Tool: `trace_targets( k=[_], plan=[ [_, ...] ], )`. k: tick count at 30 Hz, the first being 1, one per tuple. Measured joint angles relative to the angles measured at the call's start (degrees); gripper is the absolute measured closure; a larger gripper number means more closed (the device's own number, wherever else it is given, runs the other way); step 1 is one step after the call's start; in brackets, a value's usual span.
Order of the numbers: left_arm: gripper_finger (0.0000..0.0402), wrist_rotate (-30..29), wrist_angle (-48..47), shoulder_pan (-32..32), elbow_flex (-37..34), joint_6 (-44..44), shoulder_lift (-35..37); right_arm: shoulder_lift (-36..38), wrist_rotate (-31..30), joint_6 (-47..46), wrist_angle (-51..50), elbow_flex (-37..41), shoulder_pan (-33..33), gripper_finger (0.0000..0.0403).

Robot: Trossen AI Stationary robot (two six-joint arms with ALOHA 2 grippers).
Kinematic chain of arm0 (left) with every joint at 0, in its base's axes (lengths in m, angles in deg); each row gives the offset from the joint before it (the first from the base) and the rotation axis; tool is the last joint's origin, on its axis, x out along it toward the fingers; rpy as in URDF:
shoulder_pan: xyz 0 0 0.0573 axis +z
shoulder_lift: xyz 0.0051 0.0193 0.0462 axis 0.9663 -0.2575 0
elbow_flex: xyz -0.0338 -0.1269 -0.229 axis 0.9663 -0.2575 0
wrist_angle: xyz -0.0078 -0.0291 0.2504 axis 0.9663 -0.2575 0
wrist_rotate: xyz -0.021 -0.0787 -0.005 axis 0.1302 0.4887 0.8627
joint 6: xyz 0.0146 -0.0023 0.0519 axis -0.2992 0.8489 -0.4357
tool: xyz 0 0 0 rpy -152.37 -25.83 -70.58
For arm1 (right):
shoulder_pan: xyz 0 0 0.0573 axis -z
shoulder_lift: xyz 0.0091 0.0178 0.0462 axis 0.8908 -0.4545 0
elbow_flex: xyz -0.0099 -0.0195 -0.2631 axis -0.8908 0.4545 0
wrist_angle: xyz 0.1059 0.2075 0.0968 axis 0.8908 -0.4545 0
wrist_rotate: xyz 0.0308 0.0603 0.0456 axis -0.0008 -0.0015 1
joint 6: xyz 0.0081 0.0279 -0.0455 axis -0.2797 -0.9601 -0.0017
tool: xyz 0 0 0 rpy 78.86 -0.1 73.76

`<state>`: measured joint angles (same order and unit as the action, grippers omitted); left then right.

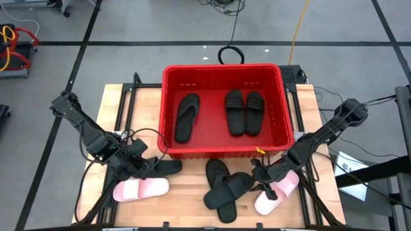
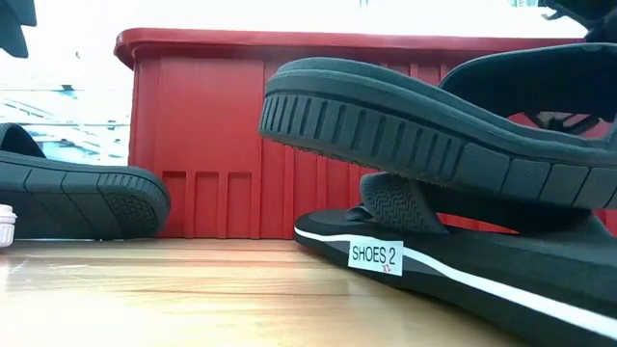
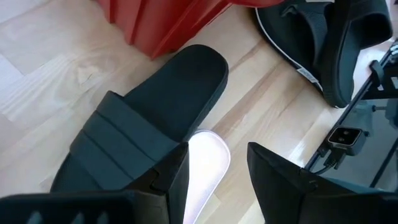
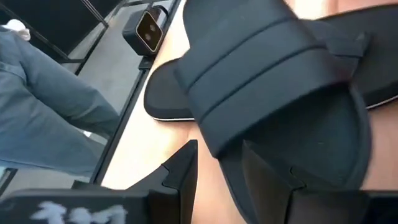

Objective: Pick and place slides into bin
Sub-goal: Move the black slide to the bottom right of the table

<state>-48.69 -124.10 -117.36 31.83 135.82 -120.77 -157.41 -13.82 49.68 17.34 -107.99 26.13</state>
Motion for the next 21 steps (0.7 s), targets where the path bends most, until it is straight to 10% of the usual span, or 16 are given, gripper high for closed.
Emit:
trace_targets(
  k=[21],
  plan=[
    [0.0245,0.0,1.9,0.0,0.0,0.0,0.0,-11.5,-1.6,-4.8,18.7,0.0,0.2,0.0289]
  ],
)
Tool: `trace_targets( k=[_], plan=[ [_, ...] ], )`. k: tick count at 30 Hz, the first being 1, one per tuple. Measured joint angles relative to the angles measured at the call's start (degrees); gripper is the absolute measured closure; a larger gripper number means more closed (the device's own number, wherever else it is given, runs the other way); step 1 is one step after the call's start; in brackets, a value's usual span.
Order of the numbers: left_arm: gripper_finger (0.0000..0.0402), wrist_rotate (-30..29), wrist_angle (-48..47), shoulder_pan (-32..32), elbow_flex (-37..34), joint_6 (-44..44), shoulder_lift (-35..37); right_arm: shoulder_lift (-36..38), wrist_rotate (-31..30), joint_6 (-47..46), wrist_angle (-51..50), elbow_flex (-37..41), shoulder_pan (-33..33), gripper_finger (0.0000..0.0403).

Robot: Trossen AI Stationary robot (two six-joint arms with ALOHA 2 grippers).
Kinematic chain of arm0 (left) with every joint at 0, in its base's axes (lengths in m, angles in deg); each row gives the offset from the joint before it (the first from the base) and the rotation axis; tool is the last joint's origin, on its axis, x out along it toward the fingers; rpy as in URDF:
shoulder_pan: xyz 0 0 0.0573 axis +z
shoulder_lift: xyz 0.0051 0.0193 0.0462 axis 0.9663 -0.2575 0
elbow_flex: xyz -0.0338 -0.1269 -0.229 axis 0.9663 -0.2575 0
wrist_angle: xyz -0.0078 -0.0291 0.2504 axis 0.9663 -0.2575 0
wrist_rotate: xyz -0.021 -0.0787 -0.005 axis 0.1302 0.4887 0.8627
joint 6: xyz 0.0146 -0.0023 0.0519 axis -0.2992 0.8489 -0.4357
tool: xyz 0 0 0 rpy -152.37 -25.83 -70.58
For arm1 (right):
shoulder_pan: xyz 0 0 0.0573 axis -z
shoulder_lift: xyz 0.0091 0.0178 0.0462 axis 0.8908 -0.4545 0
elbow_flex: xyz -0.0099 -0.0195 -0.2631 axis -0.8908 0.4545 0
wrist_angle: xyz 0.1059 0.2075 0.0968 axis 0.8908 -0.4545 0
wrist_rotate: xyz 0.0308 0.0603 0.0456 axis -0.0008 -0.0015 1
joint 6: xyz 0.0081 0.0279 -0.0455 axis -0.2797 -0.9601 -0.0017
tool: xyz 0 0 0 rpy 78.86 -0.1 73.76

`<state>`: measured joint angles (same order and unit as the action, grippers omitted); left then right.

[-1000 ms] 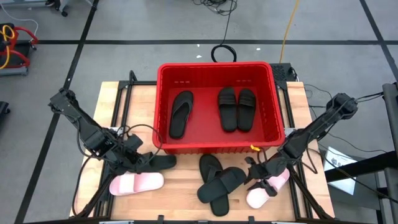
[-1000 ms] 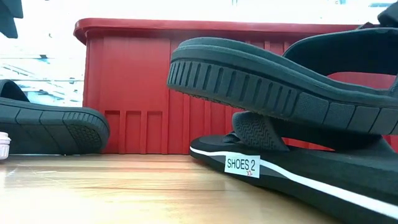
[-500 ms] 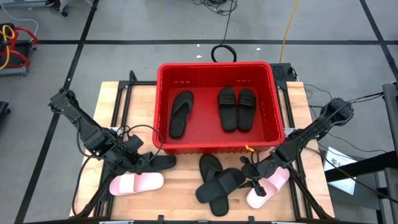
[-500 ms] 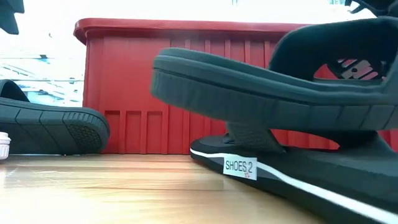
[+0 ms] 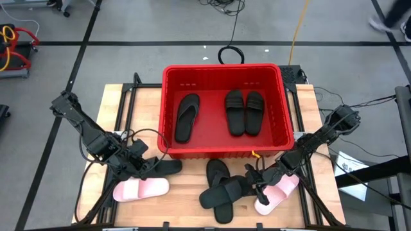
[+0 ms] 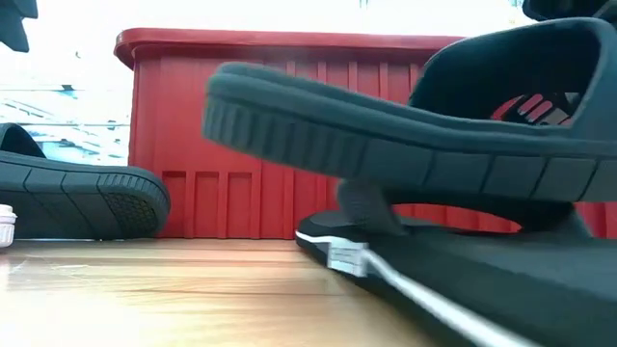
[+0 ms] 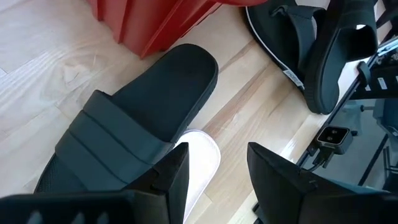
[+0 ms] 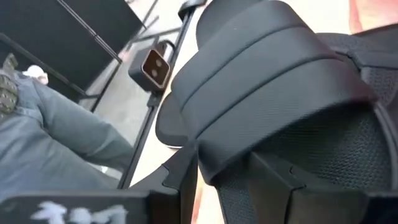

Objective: Pick and place slides into bin
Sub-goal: Move the black slide to the bottom right of the table

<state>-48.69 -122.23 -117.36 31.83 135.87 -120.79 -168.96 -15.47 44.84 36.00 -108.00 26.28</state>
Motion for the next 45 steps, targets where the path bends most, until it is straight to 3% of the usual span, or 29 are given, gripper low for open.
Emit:
trace_targets(
  k=[5,11,21,28,35,45],
  plan=[
    [0.0245,0.0,0.5,0.0,0.0,0.0,0.0,-0.7,-0.1,-0.3,1.9,0.0,0.0,0.0304],
    [0.0245,0.0,0.9,0.0,0.0,0.0,0.0,-0.6,-1.3,-1.6,1.9,0.0,0.0,0.039],
    [0.0245,0.0,1.8,0.0,0.0,-1.7,0.0,4.6,-1.7,-1.3,-0.6,0.0,-0.1,0.04],
    [0.0245,0.0,2.4,0.0,0.0,-3.7,0.0,15.5,-0.7,-5.0,-12.0,0.0,-2.1,0.0401],
    [0.0245,0.0,2.4,0.0,0.0,-5.8,0.0,24.2,7.1,-9.2,-21.3,0.0,-6.9,0.0402],
    [0.0245,-0.4,2.4,0.0,0.0,-5.8,0.0,31.6,10.8,-17.4,-43.2,-0.1,-10.5,0.0402]
  ],
)
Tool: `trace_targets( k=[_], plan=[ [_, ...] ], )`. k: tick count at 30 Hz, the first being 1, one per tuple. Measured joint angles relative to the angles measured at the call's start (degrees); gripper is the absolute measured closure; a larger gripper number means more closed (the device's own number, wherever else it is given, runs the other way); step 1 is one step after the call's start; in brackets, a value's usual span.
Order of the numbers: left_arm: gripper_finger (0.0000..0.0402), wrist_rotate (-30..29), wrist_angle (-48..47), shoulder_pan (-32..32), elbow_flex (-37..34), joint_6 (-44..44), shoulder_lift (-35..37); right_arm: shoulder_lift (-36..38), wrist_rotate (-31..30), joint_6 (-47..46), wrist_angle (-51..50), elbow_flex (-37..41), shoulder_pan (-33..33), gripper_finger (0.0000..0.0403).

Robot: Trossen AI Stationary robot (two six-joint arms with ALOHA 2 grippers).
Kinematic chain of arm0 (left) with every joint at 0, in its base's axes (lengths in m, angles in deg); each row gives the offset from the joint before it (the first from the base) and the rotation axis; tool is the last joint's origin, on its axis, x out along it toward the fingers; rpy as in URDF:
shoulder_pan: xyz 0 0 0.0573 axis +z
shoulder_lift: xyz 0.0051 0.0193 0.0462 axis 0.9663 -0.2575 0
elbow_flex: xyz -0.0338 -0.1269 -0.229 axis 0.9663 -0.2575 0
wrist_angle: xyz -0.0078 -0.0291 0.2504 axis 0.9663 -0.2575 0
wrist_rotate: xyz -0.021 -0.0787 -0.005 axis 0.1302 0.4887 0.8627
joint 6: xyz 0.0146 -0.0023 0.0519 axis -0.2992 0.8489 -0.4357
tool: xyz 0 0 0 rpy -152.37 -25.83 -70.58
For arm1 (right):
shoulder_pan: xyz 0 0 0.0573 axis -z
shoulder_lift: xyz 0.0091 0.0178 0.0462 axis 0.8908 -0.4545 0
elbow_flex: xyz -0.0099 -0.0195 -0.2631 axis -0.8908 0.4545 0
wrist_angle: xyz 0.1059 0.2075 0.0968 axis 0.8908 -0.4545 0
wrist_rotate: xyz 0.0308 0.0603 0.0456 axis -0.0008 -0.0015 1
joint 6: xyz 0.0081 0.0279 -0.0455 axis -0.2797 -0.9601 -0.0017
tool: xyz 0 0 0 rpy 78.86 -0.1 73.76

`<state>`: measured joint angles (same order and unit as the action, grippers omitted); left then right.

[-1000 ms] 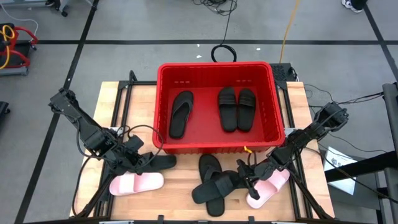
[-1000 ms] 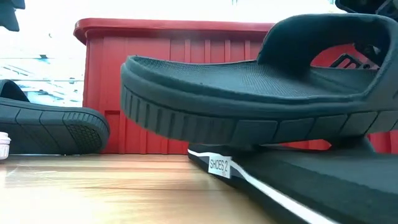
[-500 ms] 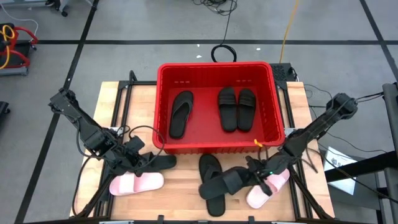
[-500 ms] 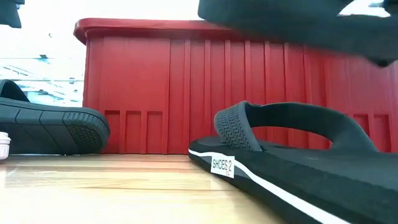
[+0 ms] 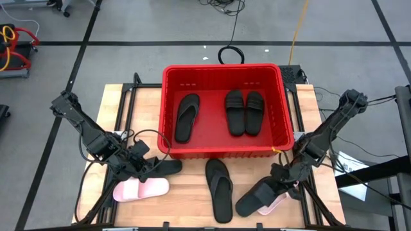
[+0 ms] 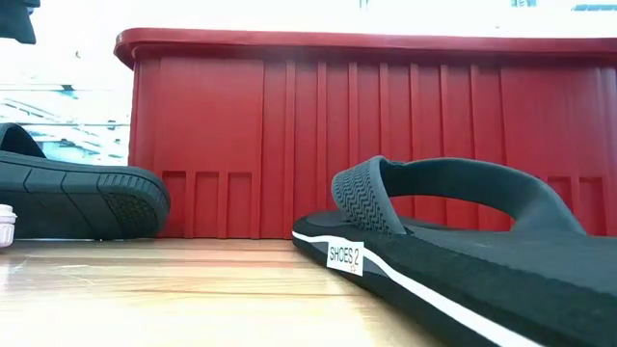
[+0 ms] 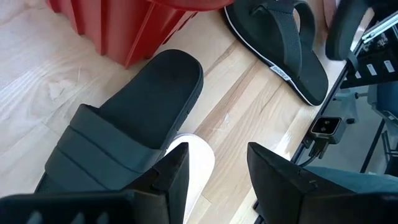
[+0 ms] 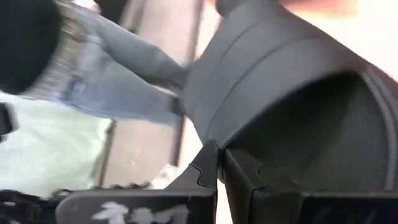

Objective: Pick and place slides into bin
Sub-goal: Move the black slide to the bottom right of the table

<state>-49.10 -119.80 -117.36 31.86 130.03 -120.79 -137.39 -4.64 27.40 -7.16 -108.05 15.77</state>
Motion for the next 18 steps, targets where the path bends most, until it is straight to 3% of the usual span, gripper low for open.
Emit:
trace_targets(
  k=[3,7,18],
  plan=[
    [0.0245,0.0,0.0,0.0,0.0,0.1,0.0,0.8,-0.2,-1.9,-5.8,0.0,0.2,0.0402],
    [0.0245,0.0,0.7,0.0,0.0,0.2,0.0,0.9,-0.1,-0.9,-6.3,-0.1,0.2,0.0396],
    [0.0245,-1.1,0.9,0.0,0.0,0.0,0.0,0.8,-0.3,1.8,-4.6,0.0,0.2,0.0326]
  ],
)
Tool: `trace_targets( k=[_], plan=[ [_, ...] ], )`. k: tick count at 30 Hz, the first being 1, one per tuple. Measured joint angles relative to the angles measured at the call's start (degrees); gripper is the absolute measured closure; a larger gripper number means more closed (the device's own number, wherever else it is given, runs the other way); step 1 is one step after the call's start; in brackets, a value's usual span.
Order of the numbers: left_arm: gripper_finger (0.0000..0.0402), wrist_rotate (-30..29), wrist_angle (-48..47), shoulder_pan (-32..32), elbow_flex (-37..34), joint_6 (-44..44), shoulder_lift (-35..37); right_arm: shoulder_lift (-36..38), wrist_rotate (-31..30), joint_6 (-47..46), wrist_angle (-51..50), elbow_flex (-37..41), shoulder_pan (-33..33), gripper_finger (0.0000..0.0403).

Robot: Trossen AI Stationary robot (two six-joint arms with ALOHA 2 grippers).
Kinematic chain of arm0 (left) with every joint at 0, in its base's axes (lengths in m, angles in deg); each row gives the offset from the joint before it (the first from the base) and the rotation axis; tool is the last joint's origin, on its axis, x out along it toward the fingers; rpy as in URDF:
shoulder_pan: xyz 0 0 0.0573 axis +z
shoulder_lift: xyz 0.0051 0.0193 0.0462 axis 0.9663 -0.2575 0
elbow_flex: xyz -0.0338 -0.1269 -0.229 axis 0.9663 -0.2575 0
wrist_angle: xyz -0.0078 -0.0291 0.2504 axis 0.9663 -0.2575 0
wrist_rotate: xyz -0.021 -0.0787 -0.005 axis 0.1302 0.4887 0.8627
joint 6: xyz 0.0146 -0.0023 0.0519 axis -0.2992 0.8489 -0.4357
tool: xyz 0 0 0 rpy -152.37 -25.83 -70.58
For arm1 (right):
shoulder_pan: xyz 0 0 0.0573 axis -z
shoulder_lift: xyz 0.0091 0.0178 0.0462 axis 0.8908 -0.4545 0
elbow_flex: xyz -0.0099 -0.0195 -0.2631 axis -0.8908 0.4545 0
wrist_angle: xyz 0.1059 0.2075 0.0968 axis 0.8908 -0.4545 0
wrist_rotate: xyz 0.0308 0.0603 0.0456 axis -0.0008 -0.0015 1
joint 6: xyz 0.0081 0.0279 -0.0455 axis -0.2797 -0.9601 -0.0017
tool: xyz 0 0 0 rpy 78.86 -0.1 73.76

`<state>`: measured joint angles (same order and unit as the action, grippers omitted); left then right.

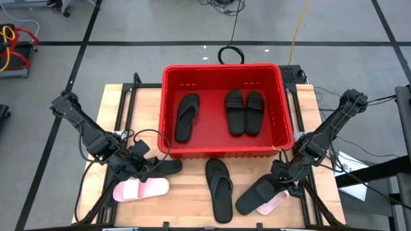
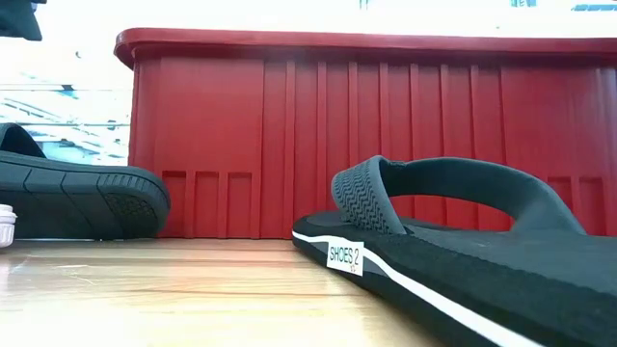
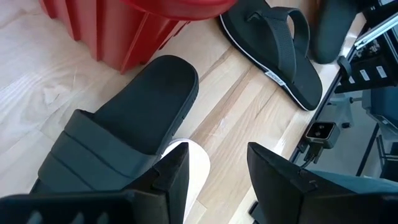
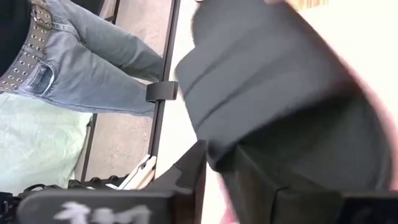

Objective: Pick and place slides into bin
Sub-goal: Move the black slide to the bottom right of the table, then put the black slipper into the red bin

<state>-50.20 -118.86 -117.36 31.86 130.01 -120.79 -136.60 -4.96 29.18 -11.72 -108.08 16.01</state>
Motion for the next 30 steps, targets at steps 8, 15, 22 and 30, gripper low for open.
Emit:
trace_targets(
  k=[8,15,22,30],
  plan=[
    [0.0245,0.0,0.0,0.0,0.0,0.0,0.0,0.0,0.2,-0.3,0.8,0.0,0.0,0.0272],
    [0.0245,0.0,1.0,0.0,0.0,-1.3,0.0,0.1,-2.6,1.9,15.2,0.1,0.0,0.0275],
    [0.0245,-2.3,5.8,0.0,0.0,-6.5,0.0,0.1,-5.8,5.4,26.9,0.1,0.0,0.03],
    [0.0245,-8.0,20.0,0.0,0.0,-17.0,-1.8,0.1,-7.8,9.4,28.8,0.1,0.0,0.0322]
  ],
)
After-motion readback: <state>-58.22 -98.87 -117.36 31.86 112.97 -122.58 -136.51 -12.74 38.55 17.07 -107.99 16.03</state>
